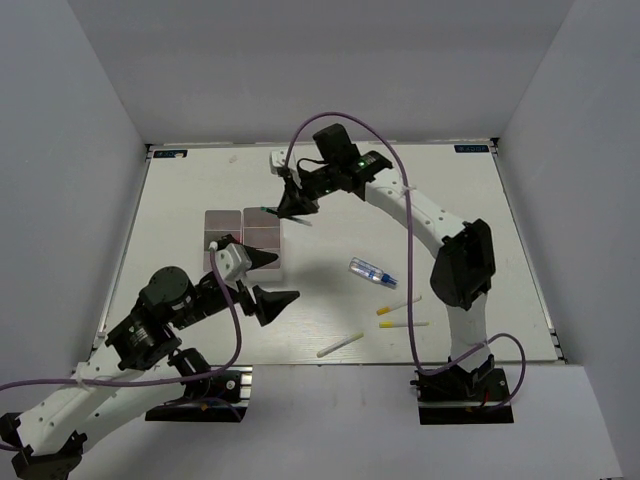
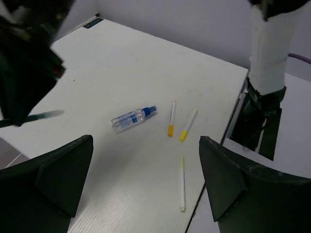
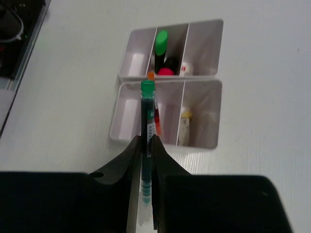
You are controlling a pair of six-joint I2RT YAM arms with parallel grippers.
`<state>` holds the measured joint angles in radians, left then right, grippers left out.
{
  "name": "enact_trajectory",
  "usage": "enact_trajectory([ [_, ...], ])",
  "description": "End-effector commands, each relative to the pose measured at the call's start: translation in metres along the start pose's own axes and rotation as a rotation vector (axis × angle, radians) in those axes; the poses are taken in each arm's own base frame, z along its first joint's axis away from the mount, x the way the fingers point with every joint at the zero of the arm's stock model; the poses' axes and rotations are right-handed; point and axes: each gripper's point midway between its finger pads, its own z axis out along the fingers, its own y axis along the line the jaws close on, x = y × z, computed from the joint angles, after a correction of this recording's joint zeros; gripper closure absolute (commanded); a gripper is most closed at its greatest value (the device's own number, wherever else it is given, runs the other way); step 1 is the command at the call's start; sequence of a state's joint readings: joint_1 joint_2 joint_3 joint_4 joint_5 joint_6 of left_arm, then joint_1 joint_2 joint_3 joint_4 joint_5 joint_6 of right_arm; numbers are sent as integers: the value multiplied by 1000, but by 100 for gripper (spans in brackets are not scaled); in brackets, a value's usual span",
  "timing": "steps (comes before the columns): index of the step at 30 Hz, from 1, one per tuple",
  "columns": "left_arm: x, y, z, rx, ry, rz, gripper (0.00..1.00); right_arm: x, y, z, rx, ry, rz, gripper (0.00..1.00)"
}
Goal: Sort the stationery into containers
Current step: Place the stationery into the container
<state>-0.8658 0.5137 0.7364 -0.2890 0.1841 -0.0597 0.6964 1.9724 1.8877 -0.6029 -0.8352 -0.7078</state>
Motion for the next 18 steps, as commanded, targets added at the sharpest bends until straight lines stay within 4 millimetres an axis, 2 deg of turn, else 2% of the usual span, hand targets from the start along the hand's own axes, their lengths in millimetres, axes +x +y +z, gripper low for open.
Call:
enact_trajectory([
  [1, -10, -20, -7, 122, -60, 68, 1, -39, -10, 18, -44, -123, 3, 100],
  [2, -6, -22, -6, 135, -51, 66, 1, -52, -14, 21, -42, -146, -30, 100],
  [4, -8, -25, -8, 154, -60, 80, 1, -47, -23, 37, -59, -155, -25, 100],
  [6, -10, -26, -10, 155, -69, 82, 1, -61, -27, 45, -75, -197, -55, 100],
  [7, -10, -26, -10, 155, -69, 82, 1, -53, -27, 55, -100, -198, -26, 100],
  [8, -5, -25, -9, 154, -60, 89, 1, -65, -26, 56, -110, -225, -55, 100],
  [14, -3, -26, -7, 163, -50, 86, 1, -56, -14, 81, -188, -238, -17, 100],
  [18, -1, -26, -8, 163, -41, 84, 1, -55, -13, 86, -197, -236, -13, 100],
])
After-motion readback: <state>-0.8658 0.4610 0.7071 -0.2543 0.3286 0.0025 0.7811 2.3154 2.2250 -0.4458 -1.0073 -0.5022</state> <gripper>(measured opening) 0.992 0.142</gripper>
